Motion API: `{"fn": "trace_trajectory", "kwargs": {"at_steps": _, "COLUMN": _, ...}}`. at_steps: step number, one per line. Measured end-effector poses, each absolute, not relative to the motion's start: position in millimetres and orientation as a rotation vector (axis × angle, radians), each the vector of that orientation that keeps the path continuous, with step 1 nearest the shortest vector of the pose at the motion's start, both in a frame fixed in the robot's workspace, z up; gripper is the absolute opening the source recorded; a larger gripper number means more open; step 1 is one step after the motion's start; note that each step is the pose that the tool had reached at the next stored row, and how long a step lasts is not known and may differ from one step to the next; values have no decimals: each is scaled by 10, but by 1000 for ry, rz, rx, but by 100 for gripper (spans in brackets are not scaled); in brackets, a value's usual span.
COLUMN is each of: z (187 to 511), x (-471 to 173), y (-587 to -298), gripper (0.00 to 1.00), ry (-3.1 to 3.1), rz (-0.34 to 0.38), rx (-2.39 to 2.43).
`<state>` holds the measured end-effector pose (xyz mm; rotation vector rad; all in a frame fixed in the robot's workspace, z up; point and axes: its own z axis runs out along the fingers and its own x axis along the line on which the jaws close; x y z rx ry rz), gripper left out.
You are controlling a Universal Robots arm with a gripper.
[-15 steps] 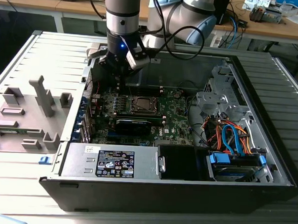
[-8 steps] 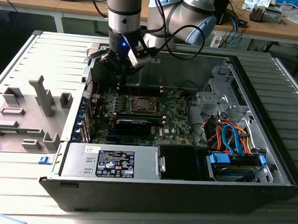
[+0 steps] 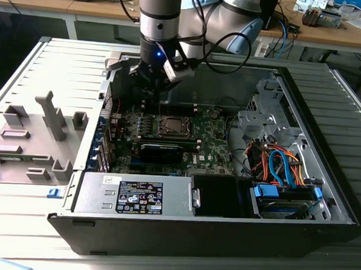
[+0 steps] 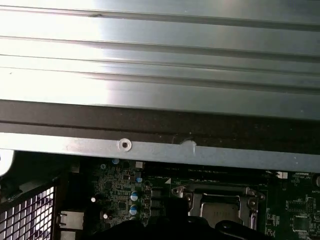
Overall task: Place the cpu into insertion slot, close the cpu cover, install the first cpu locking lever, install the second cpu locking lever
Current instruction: 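Install the first cpu locking lever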
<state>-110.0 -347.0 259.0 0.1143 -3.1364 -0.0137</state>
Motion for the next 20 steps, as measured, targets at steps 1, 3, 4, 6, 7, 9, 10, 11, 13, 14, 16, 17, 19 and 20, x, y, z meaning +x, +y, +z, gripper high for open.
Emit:
{"fn": "trace_trajectory", "kwargs": {"at_steps": 1, "z": 2590, "x": -1077, "y": -3470, "gripper": 11, "ry": -3136, "rz": -14, "rx": 114}}
{"fn": "trace_trajectory", "kwargs": {"at_steps": 3, "z": 2590, "x": -1059, "y": -3469, "gripper": 11, "ry": -3136, "rz": -14, "rx": 114}}
{"fn": "trace_trajectory", "kwargs": {"at_steps": 4, "z": 2590, "x": -1049, "y": -3467, "gripper": 11, "ry": -3136, "rz": -14, "rx": 114}}
{"fn": "trace_trajectory", "kwargs": {"at_steps": 6, "z": 2588, "x": -1029, "y": -3464, "gripper": 11, "ry": -3134, "rz": -14, "rx": 114}}
{"fn": "trace_trajectory", "kwargs": {"at_steps": 7, "z": 2587, "x": -1019, "y": -3463, "gripper": 11, "ry": -3133, "rz": -14, "rx": 114}}
{"fn": "trace_trajectory", "kwargs": {"at_steps": 9, "z": 2581, "x": -1002, "y": -3462, "gripper": 11, "ry": -3131, "rz": -15, "rx": 114}}
{"fn": "trace_trajectory", "kwargs": {"at_steps": 10, "z": 2576, "x": -990, "y": -3462, "gripper": 11, "ry": -3129, "rz": -15, "rx": 114}}
{"fn": "trace_trajectory", "kwargs": {"at_steps": 11, "z": 2568, "x": -980, "y": -3461, "gripper": 11, "ry": -3128, "rz": -16, "rx": 114}}
{"fn": "trace_trajectory", "kwargs": {"at_steps": 13, "z": 2549, "x": -967, "y": -3460, "gripper": 11, "ry": -3127, "rz": -15, "rx": 109}}
{"fn": "trace_trajectory", "kwargs": {"at_steps": 14, "z": 2536, "x": -960, "y": -3460, "gripper": 11, "ry": -3126, "rz": -16, "rx": 106}}
{"fn": "trace_trajectory", "kwargs": {"at_steps": 16, "z": 2515, "x": -940, "y": -3460, "gripper": 11, "ry": -3125, "rz": -16, "rx": 104}}
{"fn": "trace_trajectory", "kwargs": {"at_steps": 17, "z": 2507, "x": -932, "y": -3459, "gripper": 11, "ry": -3125, "rz": -16, "rx": 103}}
{"fn": "trace_trajectory", "kwargs": {"at_steps": 19, "z": 2488, "x": -915, "y": -3458, "gripper": 11, "ry": -3124, "rz": -16, "rx": 102}}
{"fn": "trace_trajectory", "kwargs": {"at_steps": 20, "z": 2480, "x": -907, "y": -3457, "gripper": 11, "ry": -3124, "rz": -16, "rx": 101}}
